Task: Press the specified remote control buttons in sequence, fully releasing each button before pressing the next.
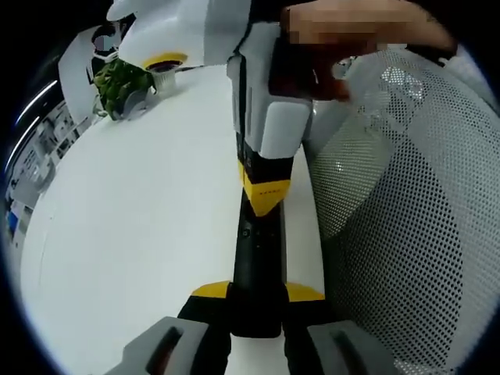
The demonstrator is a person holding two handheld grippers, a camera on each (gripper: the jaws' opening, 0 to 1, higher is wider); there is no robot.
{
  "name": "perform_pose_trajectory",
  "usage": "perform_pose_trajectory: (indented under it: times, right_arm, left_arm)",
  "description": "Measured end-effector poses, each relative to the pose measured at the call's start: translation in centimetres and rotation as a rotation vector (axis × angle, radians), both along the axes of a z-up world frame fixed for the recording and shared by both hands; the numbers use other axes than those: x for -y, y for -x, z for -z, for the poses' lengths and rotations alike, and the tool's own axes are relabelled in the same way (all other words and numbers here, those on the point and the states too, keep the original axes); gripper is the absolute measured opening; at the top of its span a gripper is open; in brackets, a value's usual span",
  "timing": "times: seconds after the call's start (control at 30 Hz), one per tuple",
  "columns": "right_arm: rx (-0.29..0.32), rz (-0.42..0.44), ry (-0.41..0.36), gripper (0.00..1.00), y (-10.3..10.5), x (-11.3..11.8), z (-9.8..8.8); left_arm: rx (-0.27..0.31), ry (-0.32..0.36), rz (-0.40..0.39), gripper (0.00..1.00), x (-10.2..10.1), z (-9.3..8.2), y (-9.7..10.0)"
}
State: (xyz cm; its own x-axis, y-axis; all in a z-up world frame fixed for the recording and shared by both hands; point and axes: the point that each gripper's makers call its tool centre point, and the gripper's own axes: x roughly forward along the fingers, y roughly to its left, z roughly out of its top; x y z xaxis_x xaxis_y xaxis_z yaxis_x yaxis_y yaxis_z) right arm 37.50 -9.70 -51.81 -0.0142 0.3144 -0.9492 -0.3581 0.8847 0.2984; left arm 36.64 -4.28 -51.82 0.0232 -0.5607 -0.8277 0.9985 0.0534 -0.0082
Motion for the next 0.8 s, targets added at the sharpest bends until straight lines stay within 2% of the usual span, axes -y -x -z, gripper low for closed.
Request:
perform_pose_trajectory:
  times: [0.3, 0.47, 0.67, 0.8]
  right_arm:
    - [-0.043, -0.017, -0.029, 0.0, 0.28, 0.05, -0.22]
    - [-0.054, 0.017, -0.067, 0.0, 0.31, 0.16, -0.2]
    - [-0.067, -0.028, -0.049, 0.0, 0.46, -0.06, -0.25]
    - [-0.082, -0.034, -0.065, 0.0, 0.55, 0.24, -0.24]
  left_arm:
    - [0.001, -0.015, -0.038, 0.24, 0.07, 0.03, 0.0]
    - [0.01, -0.031, -0.043, 0.24, 0.07, -0.01, 0.19]
    - [-0.004, -0.022, -0.08, 0.23, 0.03, -0.02, 0.24]
    - [0.005, -0.031, -0.116, 0.23, 0.4, 0.0, 0.8]
